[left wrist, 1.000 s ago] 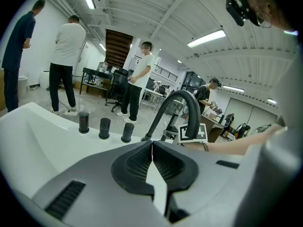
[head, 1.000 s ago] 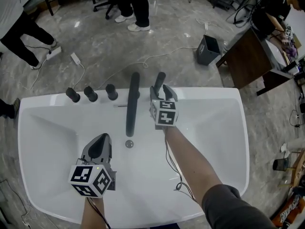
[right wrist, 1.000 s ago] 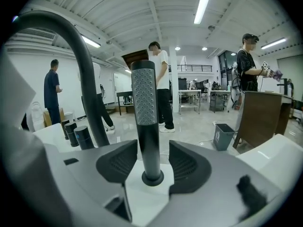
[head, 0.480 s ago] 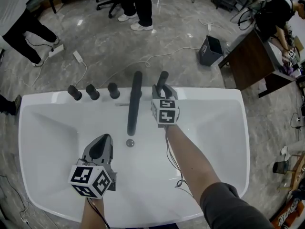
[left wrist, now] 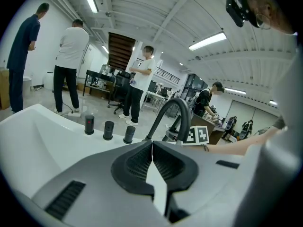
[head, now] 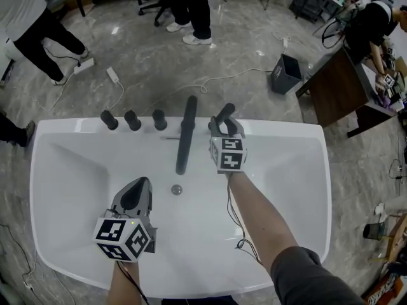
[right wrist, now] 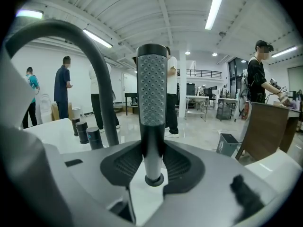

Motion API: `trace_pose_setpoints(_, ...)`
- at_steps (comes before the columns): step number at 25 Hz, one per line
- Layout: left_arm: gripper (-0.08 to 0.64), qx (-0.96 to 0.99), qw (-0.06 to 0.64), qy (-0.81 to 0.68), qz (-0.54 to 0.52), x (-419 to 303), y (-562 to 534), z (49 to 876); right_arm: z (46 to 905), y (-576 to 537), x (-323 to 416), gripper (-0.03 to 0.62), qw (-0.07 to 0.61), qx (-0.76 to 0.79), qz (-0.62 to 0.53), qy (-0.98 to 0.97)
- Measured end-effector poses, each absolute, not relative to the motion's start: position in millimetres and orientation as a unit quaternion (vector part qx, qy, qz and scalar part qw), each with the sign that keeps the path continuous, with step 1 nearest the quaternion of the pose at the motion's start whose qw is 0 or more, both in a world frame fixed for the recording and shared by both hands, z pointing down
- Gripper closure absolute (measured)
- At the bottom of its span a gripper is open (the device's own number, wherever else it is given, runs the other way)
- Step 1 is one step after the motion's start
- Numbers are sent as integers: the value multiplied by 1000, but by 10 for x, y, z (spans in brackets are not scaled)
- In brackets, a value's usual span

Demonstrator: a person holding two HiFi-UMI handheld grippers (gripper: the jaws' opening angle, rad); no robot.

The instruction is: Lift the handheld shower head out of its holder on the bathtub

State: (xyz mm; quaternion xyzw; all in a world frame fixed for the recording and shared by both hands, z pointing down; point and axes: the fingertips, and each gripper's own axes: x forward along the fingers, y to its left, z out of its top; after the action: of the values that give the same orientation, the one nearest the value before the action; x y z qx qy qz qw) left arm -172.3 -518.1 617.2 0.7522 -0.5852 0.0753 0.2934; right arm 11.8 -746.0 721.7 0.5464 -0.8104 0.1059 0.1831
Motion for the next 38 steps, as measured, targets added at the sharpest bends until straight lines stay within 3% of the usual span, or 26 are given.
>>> trace_pose_setpoints(38, 545, 754, 247, -606, 49, -1532, -3929, 4545, 4871, -5840, 340, 451, 107, 526, 60, -842)
